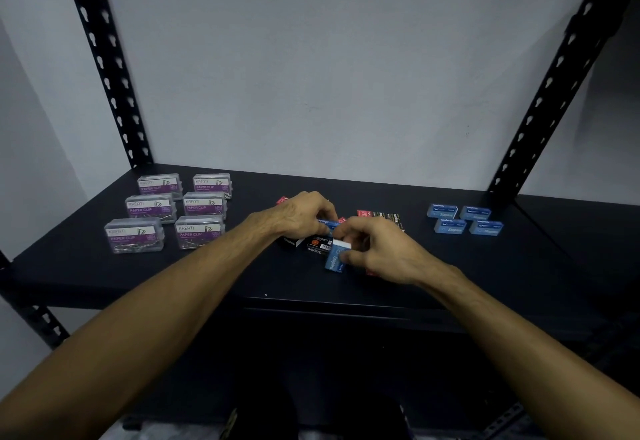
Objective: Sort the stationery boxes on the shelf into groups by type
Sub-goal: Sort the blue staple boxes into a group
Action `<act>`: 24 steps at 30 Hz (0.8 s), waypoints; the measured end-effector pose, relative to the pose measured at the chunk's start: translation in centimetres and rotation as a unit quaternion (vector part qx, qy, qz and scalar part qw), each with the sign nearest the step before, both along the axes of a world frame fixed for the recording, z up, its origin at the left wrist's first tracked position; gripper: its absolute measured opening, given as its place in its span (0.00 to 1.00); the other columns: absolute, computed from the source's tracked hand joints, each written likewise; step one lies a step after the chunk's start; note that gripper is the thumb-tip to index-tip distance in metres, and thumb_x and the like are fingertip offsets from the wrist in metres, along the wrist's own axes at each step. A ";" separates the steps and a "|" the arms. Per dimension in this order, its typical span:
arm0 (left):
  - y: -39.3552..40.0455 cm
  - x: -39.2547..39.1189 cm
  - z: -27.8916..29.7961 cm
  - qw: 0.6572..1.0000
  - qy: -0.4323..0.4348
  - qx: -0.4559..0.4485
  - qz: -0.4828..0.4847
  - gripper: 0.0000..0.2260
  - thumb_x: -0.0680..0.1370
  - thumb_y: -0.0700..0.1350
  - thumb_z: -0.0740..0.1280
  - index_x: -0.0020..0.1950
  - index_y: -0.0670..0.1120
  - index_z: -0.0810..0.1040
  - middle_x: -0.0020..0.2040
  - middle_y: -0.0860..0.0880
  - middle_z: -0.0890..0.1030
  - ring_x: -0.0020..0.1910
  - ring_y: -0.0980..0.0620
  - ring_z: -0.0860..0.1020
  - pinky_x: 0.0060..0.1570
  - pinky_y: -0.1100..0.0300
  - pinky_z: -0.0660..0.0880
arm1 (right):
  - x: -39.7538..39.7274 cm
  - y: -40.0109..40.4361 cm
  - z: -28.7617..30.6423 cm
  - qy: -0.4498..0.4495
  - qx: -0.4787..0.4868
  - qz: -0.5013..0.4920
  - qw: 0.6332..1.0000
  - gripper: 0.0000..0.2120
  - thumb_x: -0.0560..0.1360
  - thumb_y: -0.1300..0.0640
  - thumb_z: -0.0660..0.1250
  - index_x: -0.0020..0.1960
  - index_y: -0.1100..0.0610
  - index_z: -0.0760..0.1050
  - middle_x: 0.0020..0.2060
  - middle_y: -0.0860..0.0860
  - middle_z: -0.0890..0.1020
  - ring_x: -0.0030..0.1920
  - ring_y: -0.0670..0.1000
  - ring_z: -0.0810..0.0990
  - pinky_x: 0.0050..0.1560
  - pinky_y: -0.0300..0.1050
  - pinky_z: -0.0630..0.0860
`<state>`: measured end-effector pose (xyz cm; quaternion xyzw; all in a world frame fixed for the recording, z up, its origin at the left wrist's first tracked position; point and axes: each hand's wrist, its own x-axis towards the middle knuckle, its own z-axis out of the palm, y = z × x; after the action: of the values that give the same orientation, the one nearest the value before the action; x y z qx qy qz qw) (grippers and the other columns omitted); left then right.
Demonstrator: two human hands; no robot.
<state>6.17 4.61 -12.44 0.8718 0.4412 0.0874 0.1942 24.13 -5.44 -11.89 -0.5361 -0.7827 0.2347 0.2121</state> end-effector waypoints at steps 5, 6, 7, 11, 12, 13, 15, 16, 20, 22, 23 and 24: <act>-0.3 0.1 0.1 1.000 -0.001 -0.002 0.005 0.10 0.79 0.44 0.69 0.59 0.47 0.81 0.52 0.54 0.78 0.50 0.55 0.76 0.47 0.62 0.71 | -0.6 0.0 -0.9 0.004 -0.013 -0.006 1.000 0.07 0.75 0.55 0.74 0.51 0.50 0.80 0.38 0.48 0.81 0.37 0.45 0.78 0.41 0.44 0.78; -0.3 0.1 0.1 1.000 -0.001 0.000 0.006 0.10 0.79 0.44 0.69 0.60 0.47 0.81 0.52 0.55 0.77 0.50 0.56 0.76 0.46 0.62 0.70 | -0.7 -0.1 -1.0 0.001 -0.013 -0.006 1.000 0.06 0.75 0.55 0.74 0.51 0.51 0.80 0.38 0.49 0.81 0.37 0.45 0.78 0.42 0.45 0.78; -0.3 0.1 0.1 1.000 -0.001 0.001 0.007 0.10 0.79 0.44 0.69 0.60 0.47 0.81 0.51 0.55 0.77 0.50 0.56 0.76 0.46 0.62 0.70 | -0.7 -0.2 -1.0 0.001 -0.013 -0.007 1.000 0.06 0.74 0.55 0.74 0.50 0.51 0.80 0.39 0.50 0.81 0.38 0.47 0.78 0.42 0.47 0.78; -0.3 0.0 0.1 1.000 -0.005 -0.002 0.007 0.10 0.78 0.45 0.69 0.59 0.48 0.81 0.49 0.56 0.77 0.45 0.58 0.75 0.42 0.65 0.68 | -0.4 -0.3 -0.6 -0.013 -0.003 -0.010 1.000 0.04 0.73 0.57 0.73 0.45 0.56 0.79 0.37 0.53 0.80 0.35 0.48 0.76 0.40 0.50 0.77; -0.3 0.0 0.1 1.000 -0.005 -0.002 0.006 0.10 0.78 0.45 0.70 0.59 0.48 0.81 0.49 0.56 0.77 0.45 0.58 0.75 0.41 0.66 0.68 | -0.3 -0.3 -0.4 -0.026 -0.004 -0.008 1.000 0.04 0.73 0.57 0.72 0.44 0.57 0.78 0.37 0.53 0.80 0.34 0.49 0.76 0.39 0.51 0.76; -0.3 0.0 0.1 1.000 -0.006 -0.002 0.004 0.10 0.78 0.45 0.70 0.59 0.48 0.81 0.49 0.56 0.77 0.45 0.59 0.75 0.41 0.66 0.68 | -0.2 -0.3 -0.2 -0.046 -0.006 -0.003 0.999 0.04 0.72 0.57 0.72 0.43 0.57 0.78 0.37 0.54 0.80 0.35 0.51 0.76 0.39 0.52 0.76; -0.3 0.0 0.1 1.000 -0.005 -0.004 0.001 0.10 0.78 0.44 0.70 0.59 0.48 0.81 0.50 0.56 0.78 0.47 0.58 0.75 0.43 0.66 0.68 | -0.2 -0.4 0.2 -0.093 -0.003 0.014 0.996 0.04 0.72 0.56 0.71 0.44 0.57 0.79 0.41 0.55 0.81 0.39 0.55 0.79 0.42 0.55 0.78; -0.3 0.0 0.1 1.000 -0.005 -0.008 0.001 0.10 0.78 0.44 0.69 0.59 0.48 0.81 0.51 0.56 0.78 0.49 0.58 0.76 0.45 0.65 0.69 | -0.3 -0.4 0.2 -0.108 -0.004 0.023 0.994 0.04 0.72 0.56 0.71 0.45 0.56 0.80 0.43 0.55 0.81 0.41 0.54 0.79 0.44 0.56 0.79; -0.4 0.0 0.1 1.000 -0.008 -0.016 -0.005 0.10 0.78 0.43 0.69 0.60 0.49 0.80 0.54 0.54 0.79 0.52 0.56 0.77 0.48 0.63 0.72 | -0.6 -0.6 0.1 -0.119 -0.013 0.047 0.992 0.06 0.73 0.58 0.70 0.49 0.53 0.82 0.48 0.48 0.82 0.45 0.48 0.80 0.49 0.50 0.80; -0.3 0.0 0.1 1.000 -0.006 -0.014 -0.003 0.10 0.78 0.43 0.69 0.60 0.49 0.80 0.55 0.53 0.79 0.52 0.56 0.77 0.47 0.63 0.72 | -0.6 -0.7 -0.2 -0.122 -0.012 0.049 0.991 0.08 0.73 0.58 0.69 0.51 0.52 0.81 0.49 0.47 0.82 0.46 0.47 0.80 0.50 0.50 0.80; -0.3 0.0 0.1 1.000 -0.005 -0.012 -0.003 0.10 0.78 0.43 0.69 0.60 0.48 0.80 0.55 0.53 0.80 0.52 0.56 0.77 0.47 0.63 0.72 | -0.6 -0.7 -0.3 -0.121 -0.012 0.049 0.991 0.08 0.73 0.58 0.69 0.51 0.51 0.81 0.48 0.47 0.82 0.46 0.47 0.81 0.50 0.51 0.80; -0.3 0.0 0.1 1.000 -0.004 -0.010 -0.002 0.11 0.78 0.43 0.70 0.60 0.48 0.80 0.55 0.53 0.80 0.52 0.56 0.78 0.46 0.63 0.73 | -0.5 -0.7 -0.3 -0.121 -0.011 0.049 0.991 0.08 0.73 0.58 0.69 0.51 0.51 0.81 0.48 0.47 0.82 0.46 0.47 0.81 0.50 0.51 0.80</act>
<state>6.19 4.36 -12.32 0.8704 0.4392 0.0859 0.2050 23.61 -6.14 -12.22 -0.5234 -0.8254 0.1870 0.0984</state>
